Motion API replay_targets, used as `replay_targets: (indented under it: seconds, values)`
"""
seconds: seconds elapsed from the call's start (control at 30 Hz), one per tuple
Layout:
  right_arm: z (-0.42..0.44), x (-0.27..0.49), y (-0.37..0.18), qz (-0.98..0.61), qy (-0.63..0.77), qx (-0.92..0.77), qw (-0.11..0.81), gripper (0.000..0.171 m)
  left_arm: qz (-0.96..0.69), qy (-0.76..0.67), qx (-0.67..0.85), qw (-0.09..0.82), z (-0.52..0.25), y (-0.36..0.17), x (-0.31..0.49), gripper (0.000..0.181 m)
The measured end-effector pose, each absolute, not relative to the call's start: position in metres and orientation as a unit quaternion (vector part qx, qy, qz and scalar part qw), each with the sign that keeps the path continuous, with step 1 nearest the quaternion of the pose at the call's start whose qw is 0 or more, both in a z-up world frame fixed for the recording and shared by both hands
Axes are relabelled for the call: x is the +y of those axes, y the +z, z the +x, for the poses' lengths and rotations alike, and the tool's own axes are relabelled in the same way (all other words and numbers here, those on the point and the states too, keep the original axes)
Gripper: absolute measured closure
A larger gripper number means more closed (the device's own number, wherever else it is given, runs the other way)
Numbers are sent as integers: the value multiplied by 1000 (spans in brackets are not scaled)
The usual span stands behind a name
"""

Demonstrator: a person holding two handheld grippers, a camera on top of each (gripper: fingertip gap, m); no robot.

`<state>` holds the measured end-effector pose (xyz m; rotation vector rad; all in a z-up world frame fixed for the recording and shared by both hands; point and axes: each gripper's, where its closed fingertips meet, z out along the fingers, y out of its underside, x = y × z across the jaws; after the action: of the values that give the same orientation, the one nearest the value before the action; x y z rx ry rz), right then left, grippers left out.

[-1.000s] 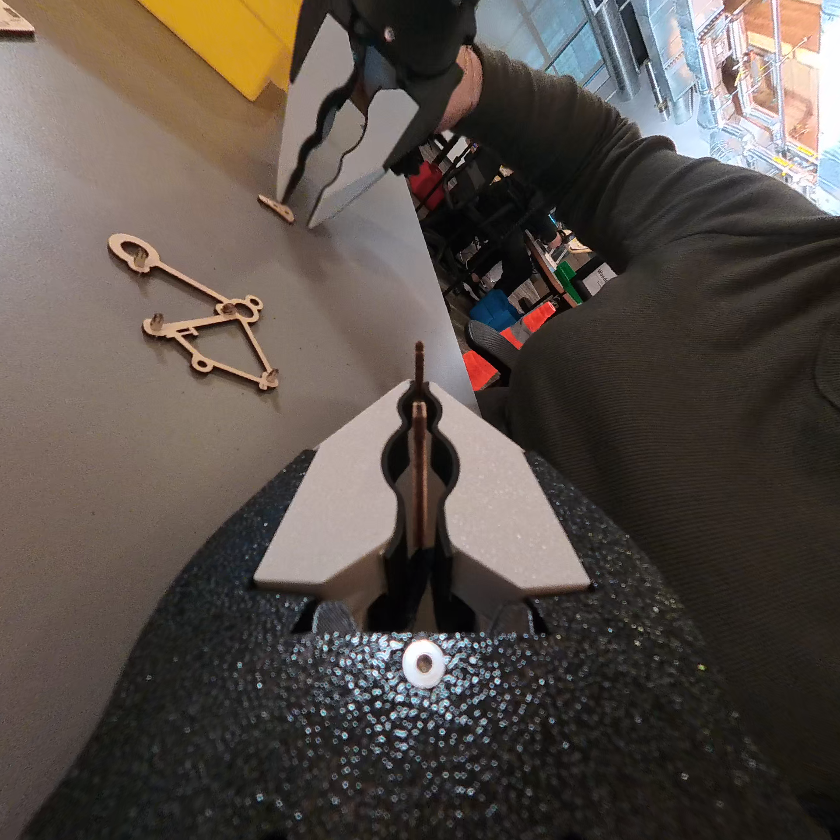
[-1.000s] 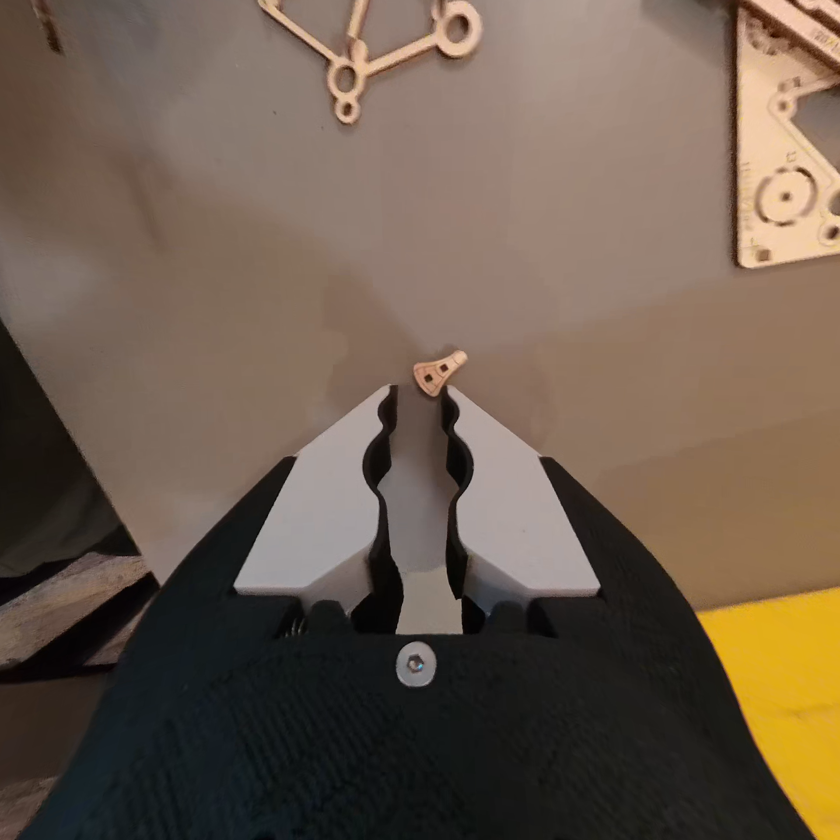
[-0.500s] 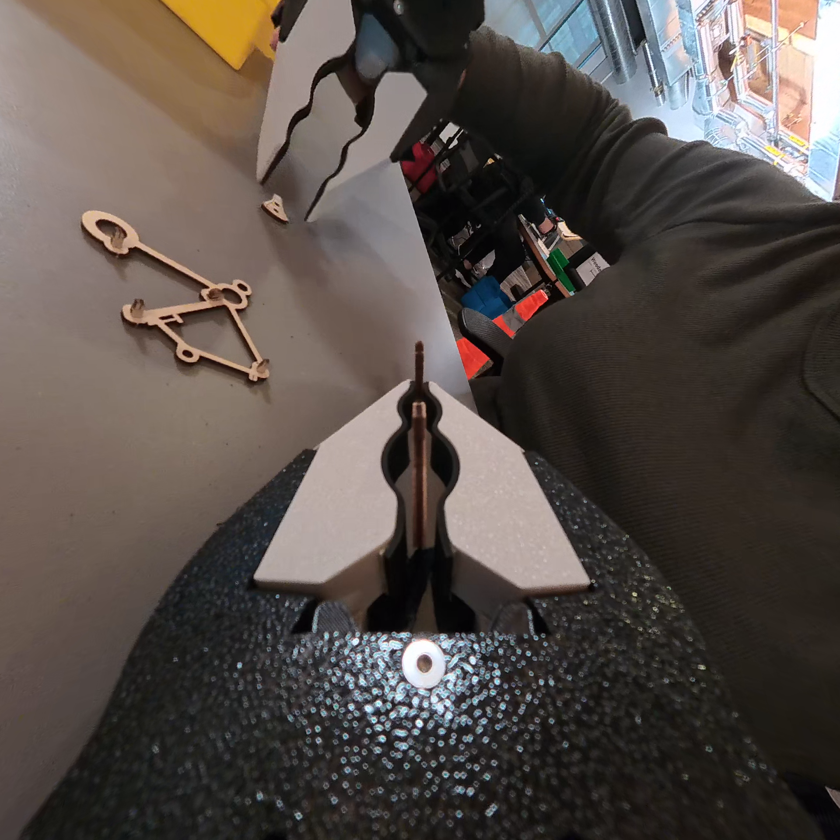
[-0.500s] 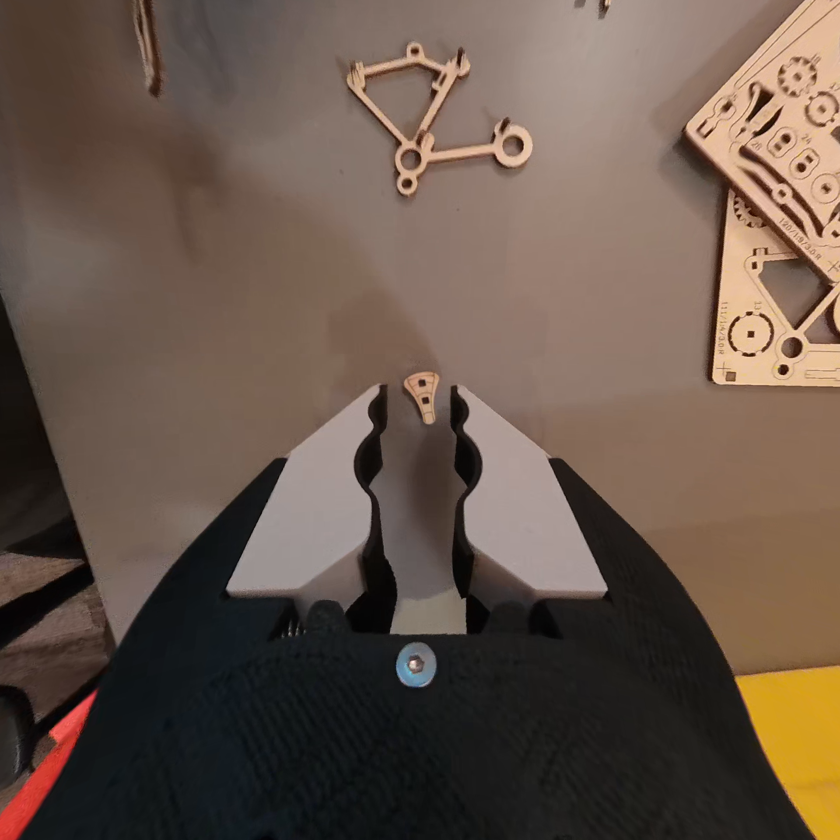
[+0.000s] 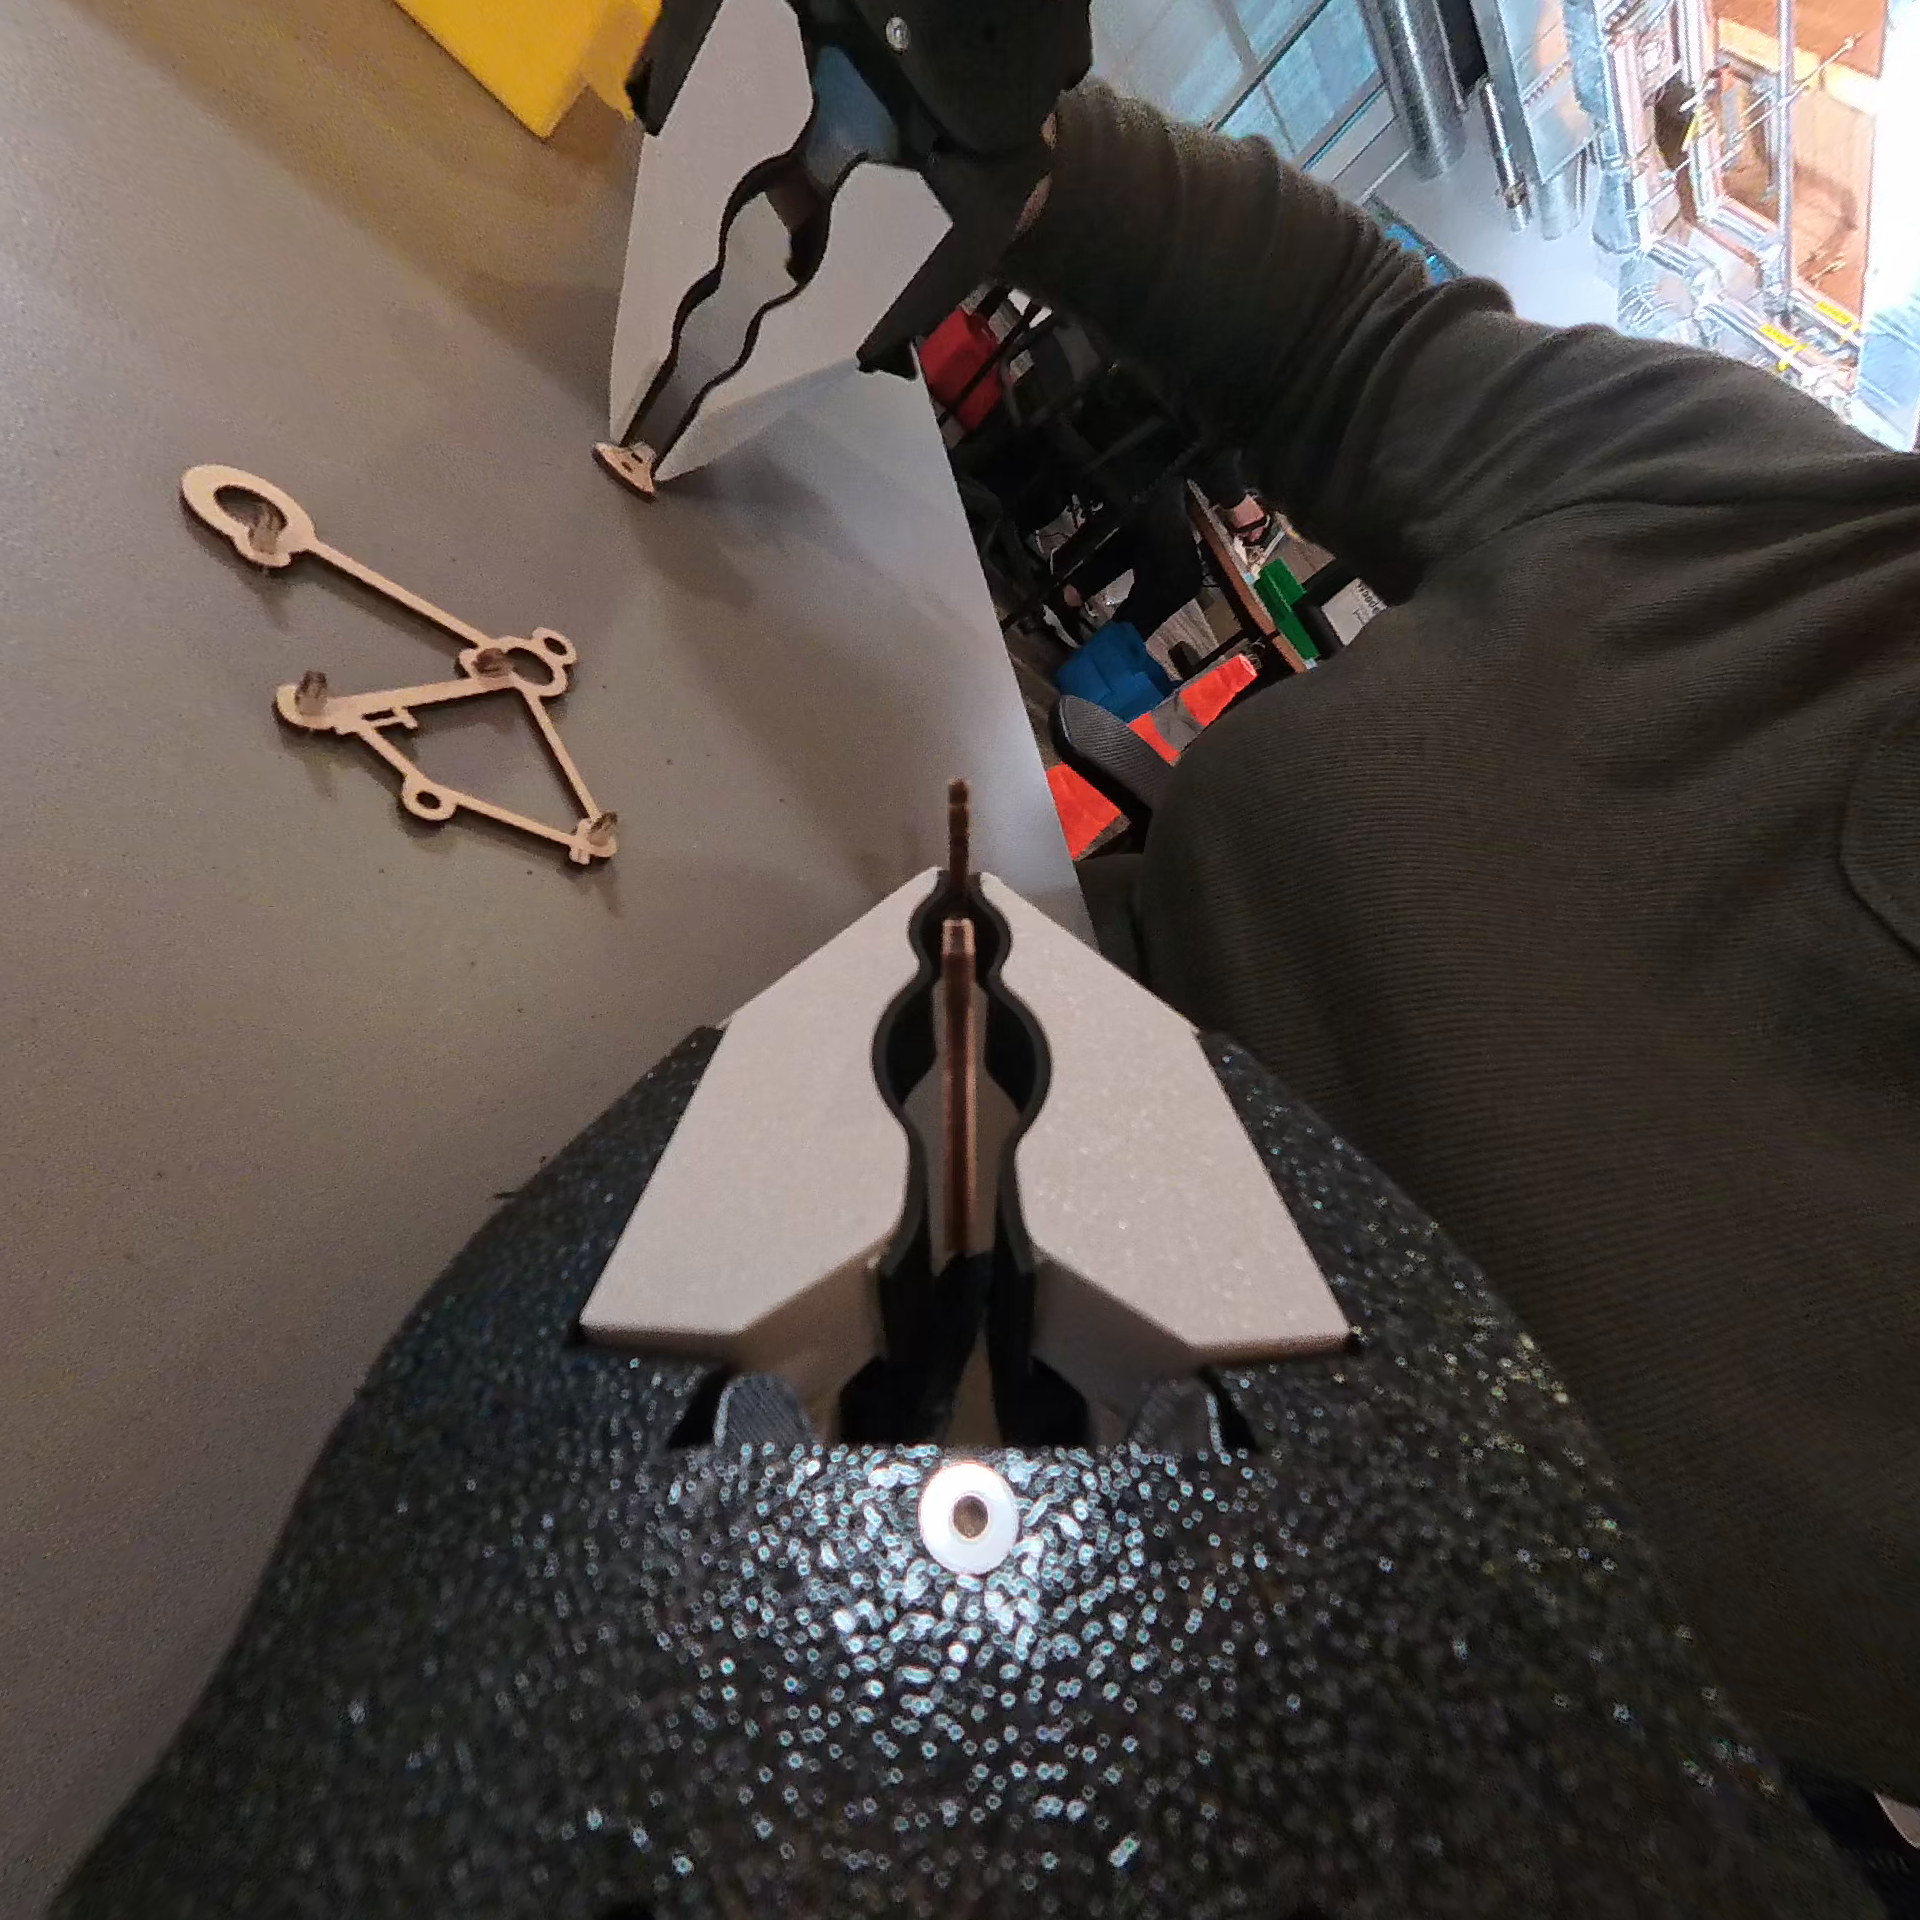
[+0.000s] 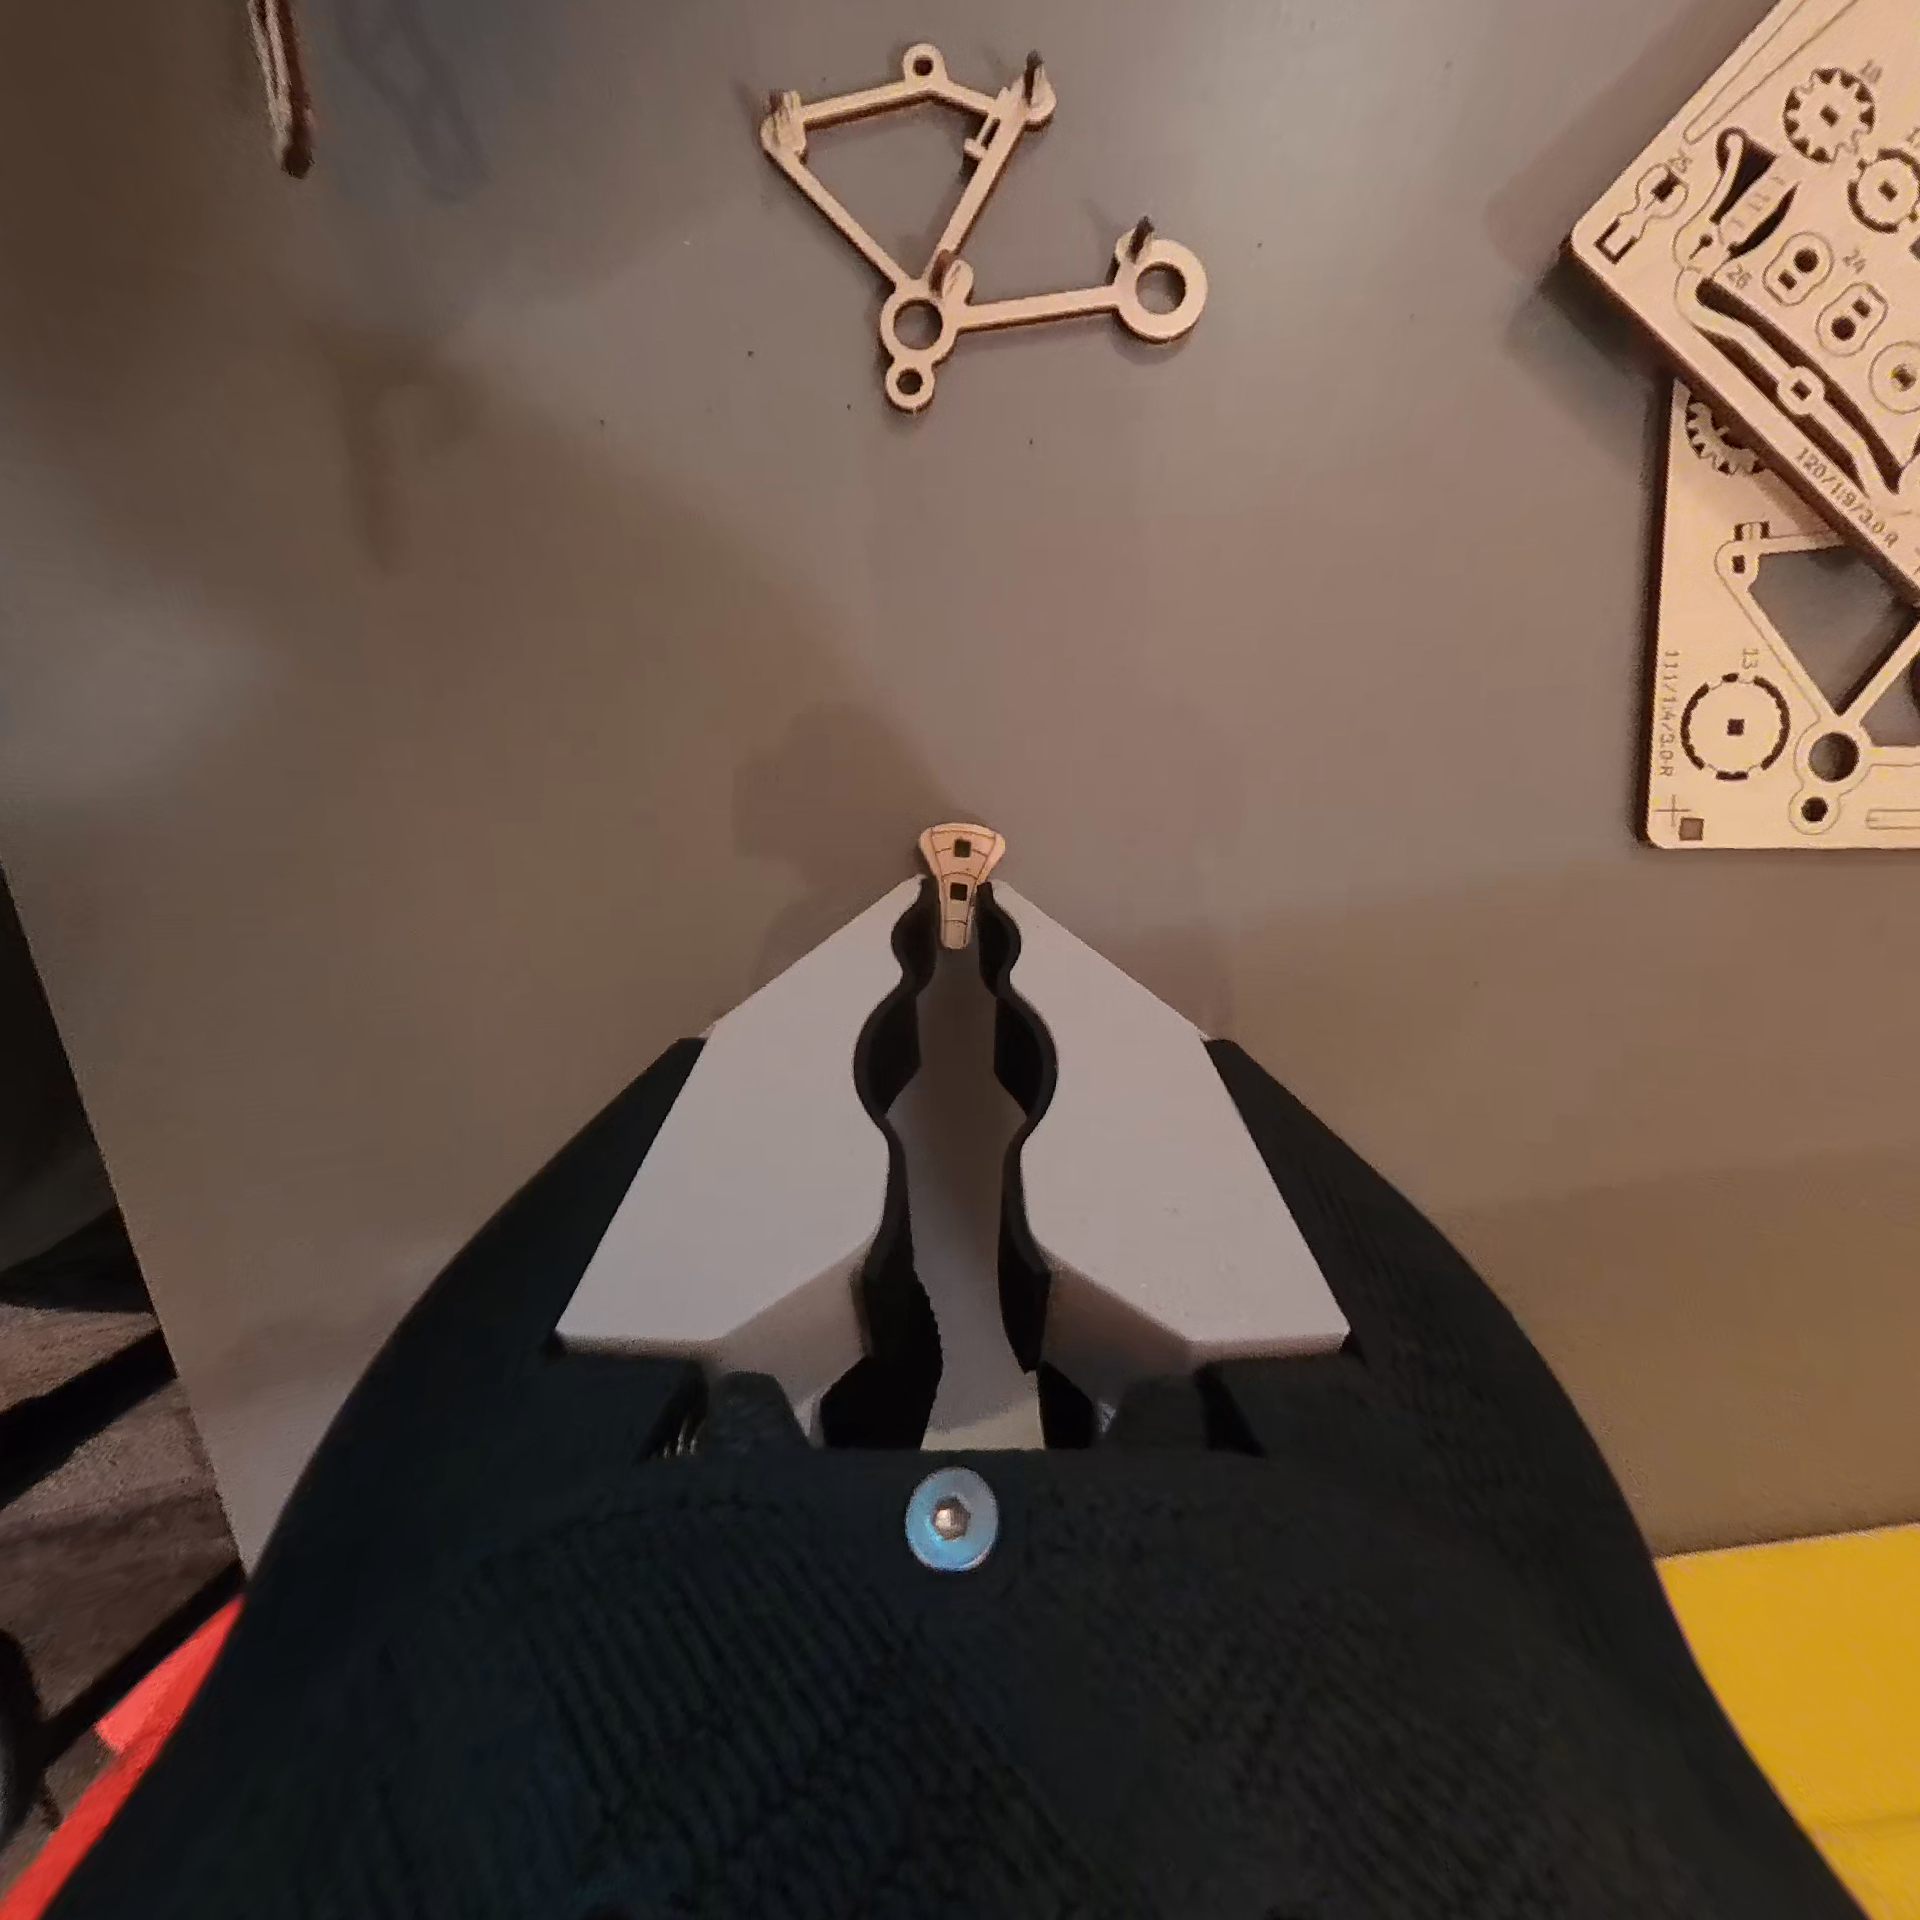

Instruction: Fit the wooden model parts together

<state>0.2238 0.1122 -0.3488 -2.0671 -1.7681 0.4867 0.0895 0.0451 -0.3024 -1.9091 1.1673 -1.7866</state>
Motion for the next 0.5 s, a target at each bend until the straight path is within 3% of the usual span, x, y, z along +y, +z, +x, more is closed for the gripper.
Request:
replay_targets:
  seconds: [0.1, 0.23, 0.5]
  values:
    - [209, 112, -345, -760, 207, -578, 212, 166, -675, -605, 401, 134, 90, -308, 46, 181]
    - [163, 96, -327, -782, 376, -443, 223, 166, -691, -587, 406, 113, 91, -317, 41, 181]
    - [105, 68, -301, -727, 650, -180, 132, 166, -699, -599, 385, 66, 94, -320, 30, 181]
